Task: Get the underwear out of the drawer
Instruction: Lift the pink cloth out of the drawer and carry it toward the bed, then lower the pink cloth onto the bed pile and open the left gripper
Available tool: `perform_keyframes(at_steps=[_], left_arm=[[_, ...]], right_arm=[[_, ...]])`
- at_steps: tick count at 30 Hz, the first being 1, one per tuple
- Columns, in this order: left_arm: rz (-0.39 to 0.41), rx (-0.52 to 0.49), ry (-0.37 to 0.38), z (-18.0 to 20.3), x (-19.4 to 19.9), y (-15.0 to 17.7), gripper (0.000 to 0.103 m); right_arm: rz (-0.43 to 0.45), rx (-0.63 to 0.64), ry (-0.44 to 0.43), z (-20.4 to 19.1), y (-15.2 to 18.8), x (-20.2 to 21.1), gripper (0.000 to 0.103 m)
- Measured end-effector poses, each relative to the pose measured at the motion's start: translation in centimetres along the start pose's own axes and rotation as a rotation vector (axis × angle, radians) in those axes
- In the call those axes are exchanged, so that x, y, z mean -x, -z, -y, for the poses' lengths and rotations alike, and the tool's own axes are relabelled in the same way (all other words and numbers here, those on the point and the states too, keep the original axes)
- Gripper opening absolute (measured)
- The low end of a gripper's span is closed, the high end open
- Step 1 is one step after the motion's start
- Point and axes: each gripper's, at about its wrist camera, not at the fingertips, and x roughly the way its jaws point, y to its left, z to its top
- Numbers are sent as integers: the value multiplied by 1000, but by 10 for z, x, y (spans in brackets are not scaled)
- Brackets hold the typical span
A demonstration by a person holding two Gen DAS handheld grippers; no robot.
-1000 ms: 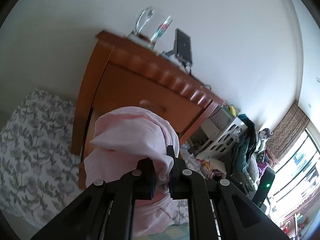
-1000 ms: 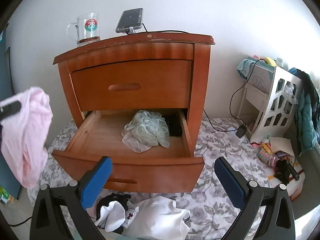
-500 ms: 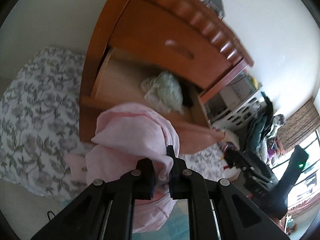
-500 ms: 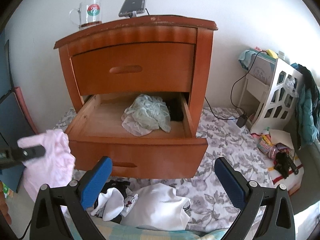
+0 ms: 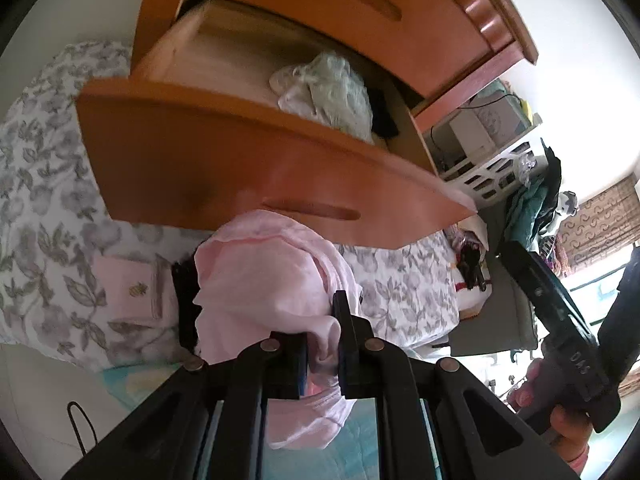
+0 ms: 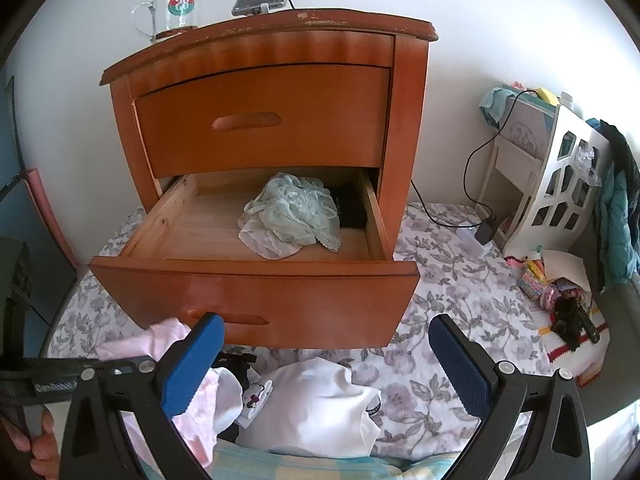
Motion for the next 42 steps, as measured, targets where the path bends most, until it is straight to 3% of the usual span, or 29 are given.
perform_keyframes(at_steps=[14,23,25,27,32,37,42], left_arm=[[-16,23,-13,-3,-30,-15,10],[-45,99,-56,-27,-59,-17,13],[-65,127,-73,-33,-63,-16,31],[-77,141,-84,-36,-65,-15,40],[-89,152,-108,-40,-66,-11,46],[-80,144,-150,-39,-61,-10,69],[-57,134,-208,-40,-54,-9,77]], right_arm=[[-39,1,0,2,3,-19,103],[-59,0,7,4,5,-30,103],[-63,2,7,4,5,-31,103],[-67,3,7,4,5,-33,103],[-74,8,4,3,6,-37,103],[-77,7,6,3,6,-38,103],[-77,9,6,3,6,-38,103]])
